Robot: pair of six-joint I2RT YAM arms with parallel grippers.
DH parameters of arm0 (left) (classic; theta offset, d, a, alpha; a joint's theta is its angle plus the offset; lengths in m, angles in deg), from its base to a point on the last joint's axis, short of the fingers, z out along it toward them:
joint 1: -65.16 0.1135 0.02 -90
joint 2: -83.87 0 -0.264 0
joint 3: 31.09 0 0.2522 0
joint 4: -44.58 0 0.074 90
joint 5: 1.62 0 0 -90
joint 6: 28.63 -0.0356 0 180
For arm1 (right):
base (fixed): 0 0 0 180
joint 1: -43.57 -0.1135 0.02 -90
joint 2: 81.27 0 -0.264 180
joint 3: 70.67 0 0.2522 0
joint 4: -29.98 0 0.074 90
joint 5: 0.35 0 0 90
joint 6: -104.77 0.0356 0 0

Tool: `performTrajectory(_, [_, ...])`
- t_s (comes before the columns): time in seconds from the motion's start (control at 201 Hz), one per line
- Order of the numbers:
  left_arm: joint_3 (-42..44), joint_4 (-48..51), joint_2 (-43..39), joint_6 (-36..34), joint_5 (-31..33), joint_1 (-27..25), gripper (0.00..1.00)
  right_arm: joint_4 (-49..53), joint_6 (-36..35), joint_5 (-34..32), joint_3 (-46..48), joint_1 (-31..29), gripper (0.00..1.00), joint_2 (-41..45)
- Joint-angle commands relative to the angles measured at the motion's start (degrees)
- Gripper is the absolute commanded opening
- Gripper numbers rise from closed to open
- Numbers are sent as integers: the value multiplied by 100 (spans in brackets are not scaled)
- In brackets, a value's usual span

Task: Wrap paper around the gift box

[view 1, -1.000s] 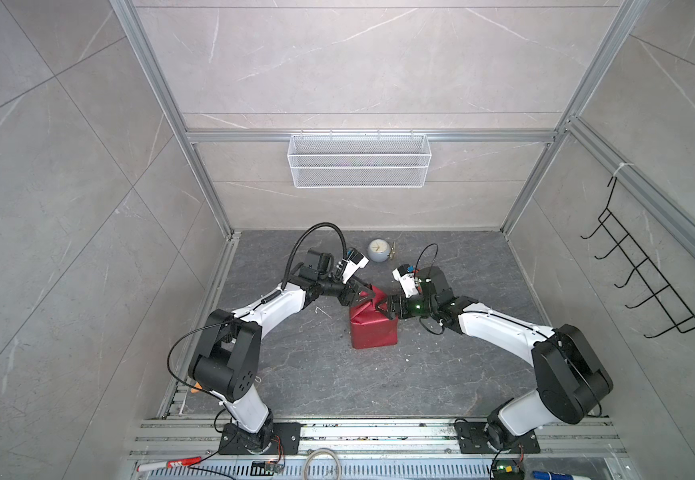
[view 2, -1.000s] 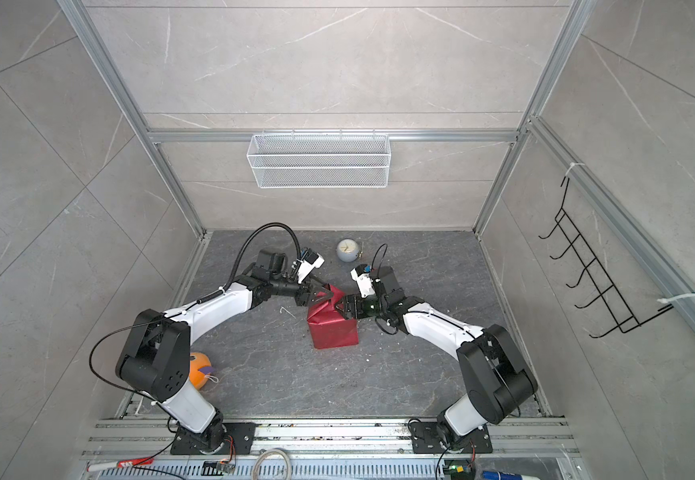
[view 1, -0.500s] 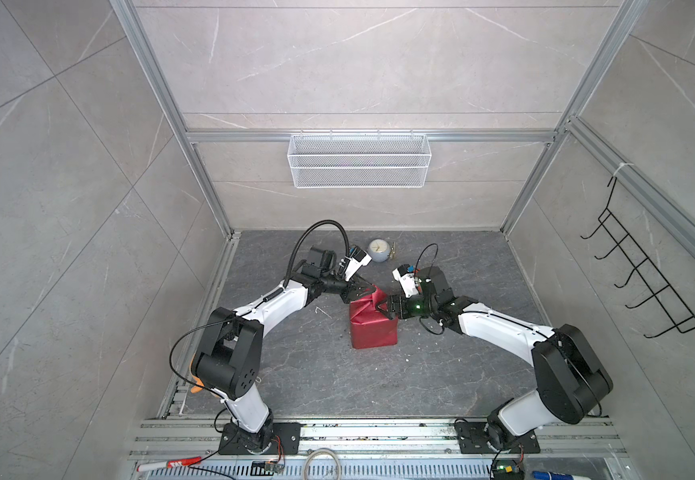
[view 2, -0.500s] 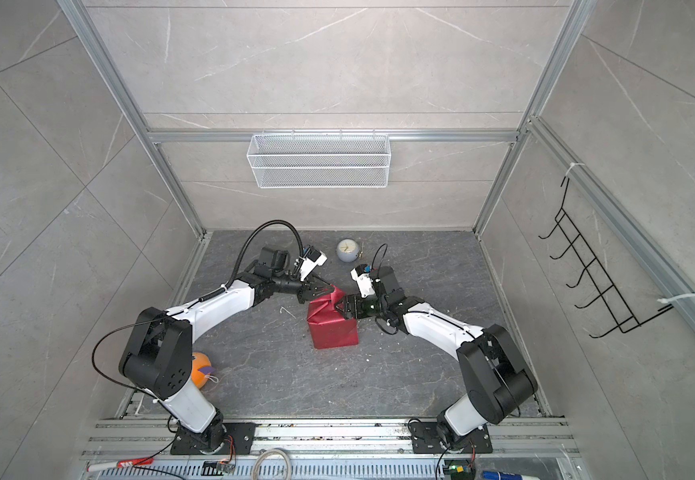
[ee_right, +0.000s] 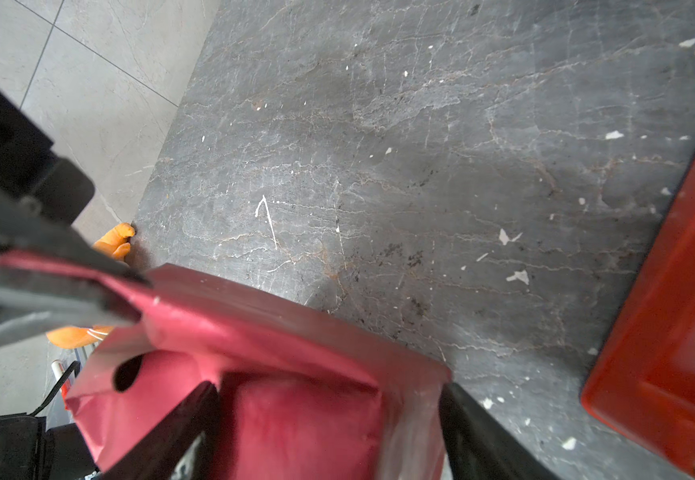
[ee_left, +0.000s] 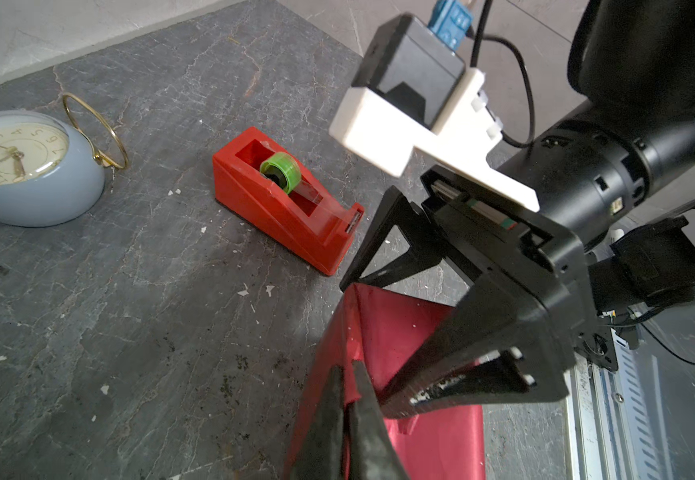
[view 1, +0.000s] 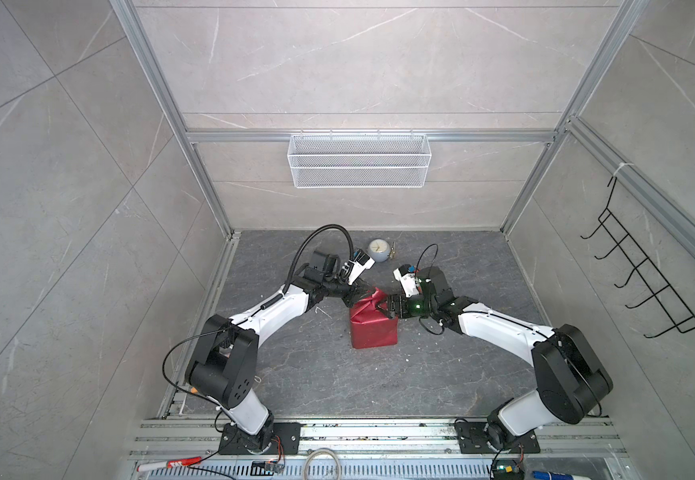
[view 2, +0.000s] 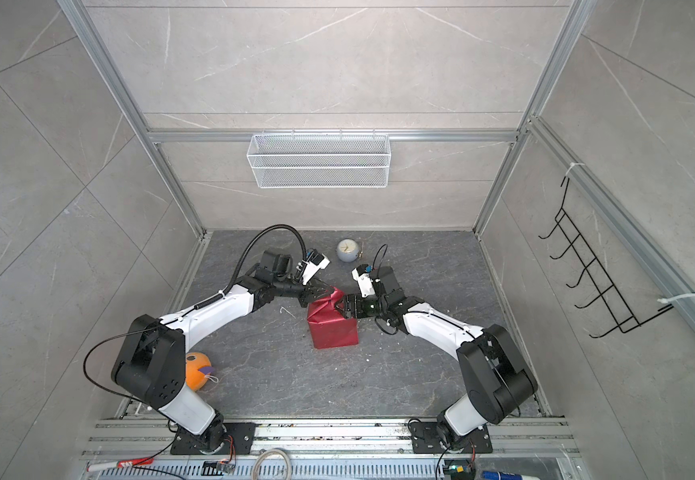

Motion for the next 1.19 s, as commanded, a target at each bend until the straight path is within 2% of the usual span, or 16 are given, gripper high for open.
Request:
performTrajectory(0.0, [114,-231,-351,-70,220,-70,6,116,195,-137,69,-35,85,77])
performTrajectory(0.219, [352,-264,-630,-77,519,-261,4,83,398,-154,131,-35,85,141])
performTrajectory(0.523, [568,-311,-734,-105,869,-404,4,6,687,198,247,-35,85,547])
performTrajectory(0.866, [633,-306,-918,-63,875,-499,4,525,625,-327,635,-35,84,870])
performTrajectory(1.19, [845,-326,-1082,-8,1043,-748,5,337,1084,-716,1005,-191,84,903])
